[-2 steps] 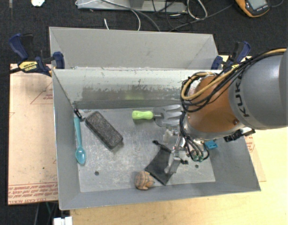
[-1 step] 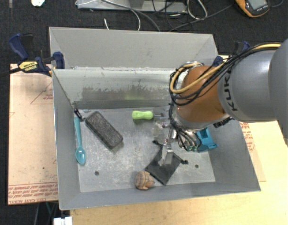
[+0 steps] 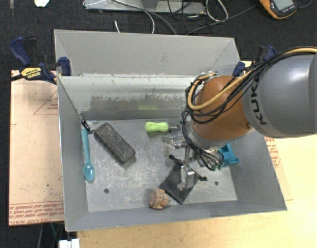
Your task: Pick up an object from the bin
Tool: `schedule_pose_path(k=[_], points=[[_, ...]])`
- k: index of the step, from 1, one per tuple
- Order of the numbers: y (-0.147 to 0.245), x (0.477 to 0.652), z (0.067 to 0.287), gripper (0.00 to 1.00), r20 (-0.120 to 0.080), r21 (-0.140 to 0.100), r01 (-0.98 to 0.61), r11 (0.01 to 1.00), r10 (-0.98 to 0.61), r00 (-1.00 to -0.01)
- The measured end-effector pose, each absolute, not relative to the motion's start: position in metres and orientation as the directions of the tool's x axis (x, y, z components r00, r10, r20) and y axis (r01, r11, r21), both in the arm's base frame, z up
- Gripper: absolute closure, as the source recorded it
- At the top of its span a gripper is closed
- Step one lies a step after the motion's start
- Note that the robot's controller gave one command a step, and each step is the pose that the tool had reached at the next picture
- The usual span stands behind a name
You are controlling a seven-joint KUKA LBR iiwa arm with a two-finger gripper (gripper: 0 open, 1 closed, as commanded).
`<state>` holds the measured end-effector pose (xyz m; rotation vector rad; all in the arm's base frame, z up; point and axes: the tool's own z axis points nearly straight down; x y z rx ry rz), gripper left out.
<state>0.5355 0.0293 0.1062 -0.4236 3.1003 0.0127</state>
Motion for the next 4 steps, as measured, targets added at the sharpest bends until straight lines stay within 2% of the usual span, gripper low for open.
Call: schedule_pose_path(k=[1, 2, 3, 4], points=[[0.013, 0.531, 0.089, 0.00, -0.017, 0.007, -0.176, 0.984, -0.176, -0.984], [0.025, 0.528, 0.091, 0.00, -0.016, 0.008, -0.205, 0.979, -0.205, -0.979], [0.026, 0.523, 0.078, 0.00, -0.016, 0.007, -0.231, 0.973, -0.231, -0.973], [0.030, 0.518, 0.071, 1.00, -0.020, 0.005, -0.370, 0.929, -0.370, -0.929]])
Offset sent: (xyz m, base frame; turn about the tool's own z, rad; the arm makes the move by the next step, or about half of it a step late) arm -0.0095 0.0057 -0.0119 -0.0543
